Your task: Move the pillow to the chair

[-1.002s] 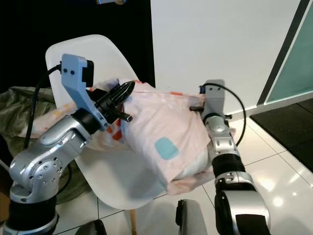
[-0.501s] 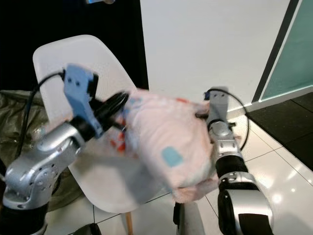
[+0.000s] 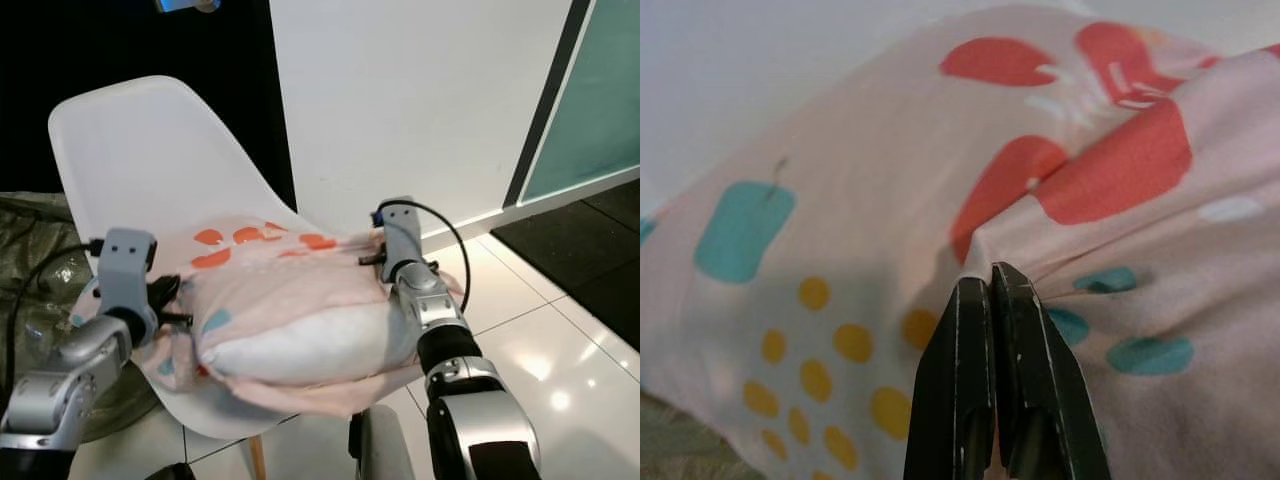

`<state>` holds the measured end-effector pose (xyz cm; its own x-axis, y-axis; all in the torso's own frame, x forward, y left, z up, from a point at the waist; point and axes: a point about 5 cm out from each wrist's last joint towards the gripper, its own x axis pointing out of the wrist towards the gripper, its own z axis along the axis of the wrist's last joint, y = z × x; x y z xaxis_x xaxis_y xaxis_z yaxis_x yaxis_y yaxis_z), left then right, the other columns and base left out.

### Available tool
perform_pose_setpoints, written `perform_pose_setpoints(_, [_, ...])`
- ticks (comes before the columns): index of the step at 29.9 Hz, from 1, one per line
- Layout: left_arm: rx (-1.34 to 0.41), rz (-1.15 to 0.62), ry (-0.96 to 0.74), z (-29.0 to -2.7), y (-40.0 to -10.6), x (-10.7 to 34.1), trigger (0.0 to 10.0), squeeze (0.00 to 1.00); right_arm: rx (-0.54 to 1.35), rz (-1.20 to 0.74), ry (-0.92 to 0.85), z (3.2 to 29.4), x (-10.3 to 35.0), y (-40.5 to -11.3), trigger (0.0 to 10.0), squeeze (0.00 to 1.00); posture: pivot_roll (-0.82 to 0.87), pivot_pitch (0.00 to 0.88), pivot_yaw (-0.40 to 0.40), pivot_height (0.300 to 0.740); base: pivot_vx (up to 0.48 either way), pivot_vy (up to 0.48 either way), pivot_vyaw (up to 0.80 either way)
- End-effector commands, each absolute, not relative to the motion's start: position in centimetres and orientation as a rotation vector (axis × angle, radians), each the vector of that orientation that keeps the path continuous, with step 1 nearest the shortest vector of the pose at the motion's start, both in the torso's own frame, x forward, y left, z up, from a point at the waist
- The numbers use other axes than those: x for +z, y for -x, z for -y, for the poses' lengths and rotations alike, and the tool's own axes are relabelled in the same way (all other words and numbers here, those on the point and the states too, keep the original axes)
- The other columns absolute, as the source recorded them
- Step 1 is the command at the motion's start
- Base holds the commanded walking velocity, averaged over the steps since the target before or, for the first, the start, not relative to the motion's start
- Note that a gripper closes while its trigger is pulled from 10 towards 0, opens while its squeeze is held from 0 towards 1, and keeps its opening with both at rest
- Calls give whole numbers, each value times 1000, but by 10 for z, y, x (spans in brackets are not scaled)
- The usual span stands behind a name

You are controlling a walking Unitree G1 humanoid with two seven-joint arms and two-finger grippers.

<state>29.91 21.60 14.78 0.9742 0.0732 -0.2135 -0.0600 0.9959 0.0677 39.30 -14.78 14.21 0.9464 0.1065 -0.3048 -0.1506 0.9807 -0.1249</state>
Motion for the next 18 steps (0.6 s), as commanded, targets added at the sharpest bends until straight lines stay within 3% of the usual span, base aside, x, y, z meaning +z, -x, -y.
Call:
perform_pose_setpoints(1, [270,-249,-82,-250,-292,139,10000,0,108,-360,157,154,131,-389,10000,0,-78,67,-5,432,0,0,0])
perform_pose_setpoints(12, [322,-244,-45,-258,-292,134,10000,0,190,-327,66,147,133,-389,10000,0,-80,69,-4,407,0,0,0])
perform_pose_setpoints(13, [322,-237,-50,-258,-292,134,10000,1000,209,-305,45,145,135,-388,10000,1000,-82,66,-6,407,0,0,0])
perform_pose_setpoints(18, [349,-226,-103,-262,-291,138,10000,1000,234,-284,29,144,138,-388,10000,1000,-84,64,-8,407,0,0,0])
